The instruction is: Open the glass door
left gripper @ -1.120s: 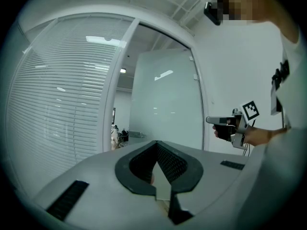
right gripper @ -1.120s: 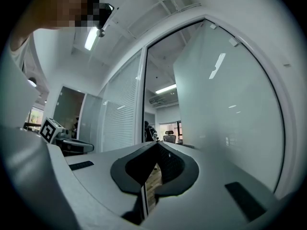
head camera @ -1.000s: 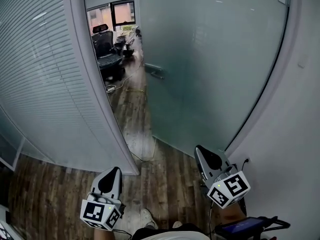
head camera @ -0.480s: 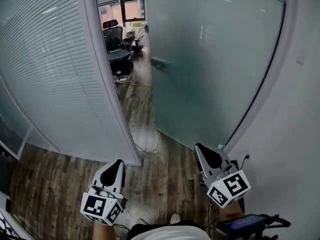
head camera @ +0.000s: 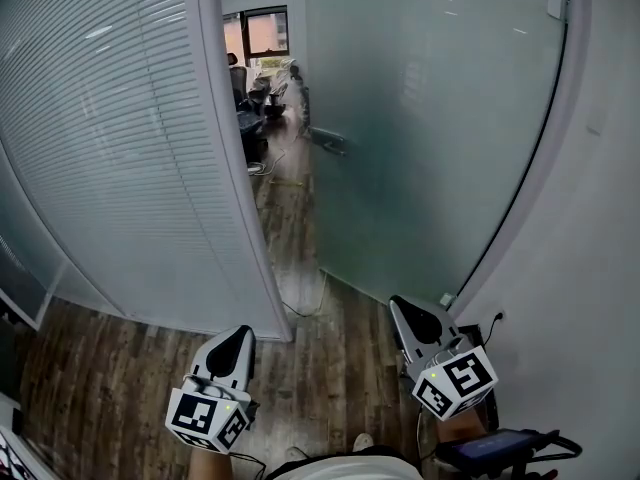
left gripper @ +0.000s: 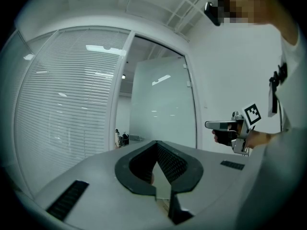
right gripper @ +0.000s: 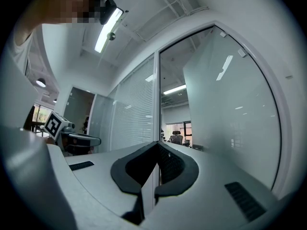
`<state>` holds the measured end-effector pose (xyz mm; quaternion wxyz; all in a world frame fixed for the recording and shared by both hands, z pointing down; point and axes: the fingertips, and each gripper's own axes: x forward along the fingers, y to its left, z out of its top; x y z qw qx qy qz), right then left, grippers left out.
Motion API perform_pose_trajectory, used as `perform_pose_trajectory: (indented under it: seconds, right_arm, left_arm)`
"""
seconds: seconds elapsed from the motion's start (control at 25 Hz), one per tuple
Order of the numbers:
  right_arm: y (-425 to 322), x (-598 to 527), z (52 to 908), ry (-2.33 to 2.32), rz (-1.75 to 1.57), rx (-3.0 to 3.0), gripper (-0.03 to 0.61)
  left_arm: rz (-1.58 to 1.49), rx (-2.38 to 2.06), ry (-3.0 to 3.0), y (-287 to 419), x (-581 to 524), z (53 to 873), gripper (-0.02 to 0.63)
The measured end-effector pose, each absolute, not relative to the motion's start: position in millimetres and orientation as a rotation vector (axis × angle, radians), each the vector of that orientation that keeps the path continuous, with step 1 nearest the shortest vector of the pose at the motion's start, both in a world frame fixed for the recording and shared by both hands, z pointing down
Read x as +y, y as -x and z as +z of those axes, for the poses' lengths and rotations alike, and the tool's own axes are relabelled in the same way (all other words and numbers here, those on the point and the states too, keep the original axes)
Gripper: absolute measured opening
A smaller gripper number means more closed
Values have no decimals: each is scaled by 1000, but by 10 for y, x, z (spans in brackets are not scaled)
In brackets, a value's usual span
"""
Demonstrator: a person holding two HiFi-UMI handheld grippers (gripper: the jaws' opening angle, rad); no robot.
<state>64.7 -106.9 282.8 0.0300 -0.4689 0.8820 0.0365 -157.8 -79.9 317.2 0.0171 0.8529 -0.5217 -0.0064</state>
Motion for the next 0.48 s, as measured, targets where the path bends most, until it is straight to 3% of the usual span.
perform_pose_trajectory:
  seconds: [0.48]
  right_arm:
    - [-415,-1035,2894,1475,119,2710,0]
  left_arm:
    - [-13,-1611,-2667,1813,-729,3196,0]
